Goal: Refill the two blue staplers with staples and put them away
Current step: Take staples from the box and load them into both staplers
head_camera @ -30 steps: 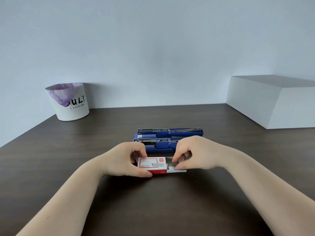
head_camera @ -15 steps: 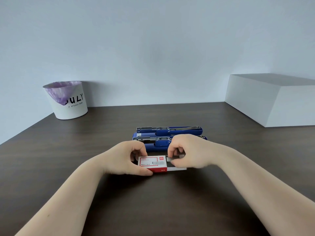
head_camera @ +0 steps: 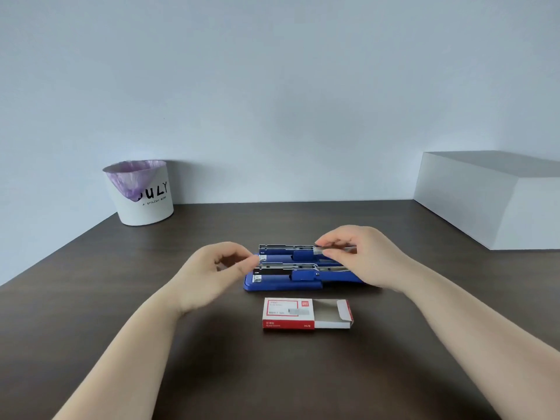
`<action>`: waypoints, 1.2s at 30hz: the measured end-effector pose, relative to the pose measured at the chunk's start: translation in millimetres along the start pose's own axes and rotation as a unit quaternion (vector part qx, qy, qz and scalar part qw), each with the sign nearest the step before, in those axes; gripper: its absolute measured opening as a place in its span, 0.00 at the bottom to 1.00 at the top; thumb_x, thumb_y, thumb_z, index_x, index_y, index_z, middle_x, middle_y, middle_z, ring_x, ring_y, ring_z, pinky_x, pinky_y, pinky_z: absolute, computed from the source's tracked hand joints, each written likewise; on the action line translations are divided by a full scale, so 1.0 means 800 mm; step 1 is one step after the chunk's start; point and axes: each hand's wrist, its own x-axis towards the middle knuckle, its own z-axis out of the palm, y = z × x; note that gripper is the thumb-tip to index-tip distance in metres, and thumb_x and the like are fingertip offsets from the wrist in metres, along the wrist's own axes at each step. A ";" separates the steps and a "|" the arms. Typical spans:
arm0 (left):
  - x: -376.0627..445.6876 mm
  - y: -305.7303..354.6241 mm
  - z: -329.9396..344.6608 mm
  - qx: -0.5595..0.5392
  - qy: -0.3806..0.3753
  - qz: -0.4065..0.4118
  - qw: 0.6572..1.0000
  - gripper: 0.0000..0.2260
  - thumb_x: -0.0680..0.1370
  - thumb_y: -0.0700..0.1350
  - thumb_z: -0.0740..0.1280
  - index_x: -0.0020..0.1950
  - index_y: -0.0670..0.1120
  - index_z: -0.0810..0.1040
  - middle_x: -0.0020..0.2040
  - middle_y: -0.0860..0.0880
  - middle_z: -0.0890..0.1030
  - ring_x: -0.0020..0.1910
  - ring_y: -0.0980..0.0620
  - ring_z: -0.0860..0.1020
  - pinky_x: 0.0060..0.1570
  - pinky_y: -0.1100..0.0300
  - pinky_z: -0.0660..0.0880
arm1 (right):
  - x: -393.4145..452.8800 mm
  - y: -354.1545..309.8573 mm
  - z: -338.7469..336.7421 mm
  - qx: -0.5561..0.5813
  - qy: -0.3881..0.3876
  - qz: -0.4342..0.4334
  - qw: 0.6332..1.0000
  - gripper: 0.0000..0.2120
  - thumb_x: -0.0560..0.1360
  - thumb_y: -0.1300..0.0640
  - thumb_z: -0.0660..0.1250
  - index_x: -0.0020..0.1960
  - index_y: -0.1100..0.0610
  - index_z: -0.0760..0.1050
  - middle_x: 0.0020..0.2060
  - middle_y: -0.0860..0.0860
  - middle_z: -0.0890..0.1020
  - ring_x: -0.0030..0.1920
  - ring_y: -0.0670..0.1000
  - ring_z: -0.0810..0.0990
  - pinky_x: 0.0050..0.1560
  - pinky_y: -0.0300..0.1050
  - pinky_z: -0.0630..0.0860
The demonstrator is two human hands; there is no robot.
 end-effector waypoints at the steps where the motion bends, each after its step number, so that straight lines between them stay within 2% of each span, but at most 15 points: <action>1: 0.005 -0.003 -0.003 -0.036 0.042 -0.012 0.998 0.09 0.76 0.51 0.67 0.43 0.47 0.82 0.38 0.50 0.81 0.36 0.59 0.75 0.41 0.65 0.72 | 0.010 0.001 0.002 -0.003 0.013 0.001 1.000 0.10 0.76 0.58 0.66 0.56 0.51 0.79 0.46 0.40 0.80 0.43 0.34 0.76 0.46 0.24 0.70; 3: 0.021 -0.011 -0.004 -0.072 0.134 -0.048 0.987 0.10 0.78 0.47 0.64 0.43 0.44 0.82 0.36 0.50 0.79 0.33 0.58 0.74 0.37 0.66 0.71 | 0.031 0.002 0.008 0.009 0.035 0.009 0.999 0.11 0.75 0.59 0.66 0.57 0.52 0.79 0.47 0.43 0.81 0.42 0.35 0.76 0.41 0.21 0.69; 5: 0.041 -0.022 0.000 -0.075 0.181 -0.092 0.976 0.08 0.78 0.43 0.63 0.44 0.43 0.82 0.38 0.49 0.80 0.36 0.54 0.76 0.39 0.63 0.72 | 0.052 0.002 0.017 0.012 0.034 0.013 0.999 0.11 0.75 0.59 0.66 0.57 0.54 0.79 0.50 0.47 0.83 0.44 0.40 0.78 0.42 0.24 0.69; 8: 0.069 -0.040 0.015 -0.040 0.141 -0.125 0.981 0.07 0.77 0.41 0.63 0.47 0.47 0.81 0.43 0.49 0.82 0.45 0.50 0.79 0.48 0.57 0.74 | 0.073 0.002 0.031 -0.003 0.003 0.014 1.000 0.10 0.76 0.59 0.65 0.55 0.55 0.80 0.53 0.49 0.83 0.49 0.45 0.78 0.50 0.34 0.70; 10: 0.081 -0.048 0.026 0.009 0.100 -0.128 0.987 0.07 0.77 0.42 0.64 0.52 0.48 0.81 0.47 0.50 0.82 0.48 0.52 0.78 0.51 0.60 0.72 | 0.081 0.003 0.040 -0.016 -0.018 0.013 1.000 0.09 0.77 0.60 0.64 0.54 0.55 0.81 0.52 0.49 0.83 0.51 0.47 0.79 0.53 0.38 0.72; 15: 0.091 -0.053 0.042 0.026 0.061 -0.111 0.992 0.11 0.77 0.45 0.64 0.58 0.51 0.80 0.53 0.53 0.83 0.53 0.54 0.80 0.60 0.56 0.75 | 0.086 0.016 0.055 -0.043 -0.034 -0.007 0.998 0.09 0.77 0.59 0.64 0.52 0.54 0.81 0.49 0.49 0.82 0.49 0.48 0.78 0.51 0.37 0.71; 19: 0.090 -0.059 0.042 0.008 0.022 -0.100 0.995 0.12 0.77 0.44 0.63 0.58 0.52 0.80 0.51 0.53 0.84 0.51 0.56 0.81 0.59 0.57 0.76 | 0.088 0.019 0.054 -0.026 -0.029 -0.011 0.999 0.07 0.75 0.59 0.66 0.49 0.53 0.82 0.44 0.47 0.81 0.45 0.47 0.78 0.43 0.29 0.70; 22: 0.089 -0.059 0.042 0.024 0.006 -0.087 0.996 0.12 0.77 0.42 0.64 0.57 0.52 0.81 0.52 0.54 0.84 0.54 0.56 0.80 0.60 0.58 0.75 | 0.089 0.017 0.053 -0.037 -0.035 -0.022 0.998 0.07 0.75 0.59 0.66 0.48 0.53 0.82 0.42 0.46 0.80 0.41 0.43 0.76 0.40 0.28 0.69; 24: 0.090 -0.059 0.043 0.032 0.002 -0.081 0.996 0.11 0.77 0.41 0.65 0.56 0.52 0.81 0.54 0.54 0.84 0.55 0.56 0.80 0.59 0.58 0.74 | 0.087 0.017 0.052 -0.034 -0.034 -0.023 0.999 0.07 0.75 0.59 0.67 0.49 0.53 0.82 0.42 0.46 0.80 0.41 0.44 0.76 0.42 0.30 0.70; 27: 0.090 -0.059 0.043 0.036 0.003 -0.077 0.996 0.11 0.76 0.41 0.65 0.56 0.52 0.81 0.53 0.54 0.84 0.55 0.56 0.80 0.59 0.59 0.74 | 0.084 0.019 0.050 -0.013 -0.023 -0.016 1.000 0.07 0.75 0.59 0.67 0.49 0.53 0.83 0.44 0.46 0.82 0.47 0.49 0.79 0.48 0.37 0.74; 34: 0.091 -0.061 0.042 0.039 0.004 -0.076 0.996 0.11 0.76 0.42 0.66 0.56 0.51 0.81 0.53 0.53 0.84 0.55 0.56 0.79 0.59 0.60 0.73 | 0.084 0.021 0.050 0.002 -0.030 -0.011 0.999 0.08 0.75 0.60 0.66 0.49 0.52 0.83 0.45 0.45 0.82 0.48 0.48 0.79 0.50 0.37 0.73; 36: 0.091 -0.061 0.042 0.038 0.003 -0.074 0.997 0.11 0.76 0.41 0.66 0.56 0.51 0.81 0.53 0.53 0.84 0.55 0.56 0.79 0.59 0.59 0.74 | 0.085 0.021 0.052 -0.014 -0.032 -0.015 0.999 0.07 0.75 0.59 0.66 0.49 0.52 0.83 0.44 0.46 0.82 0.45 0.47 0.79 0.47 0.33 0.74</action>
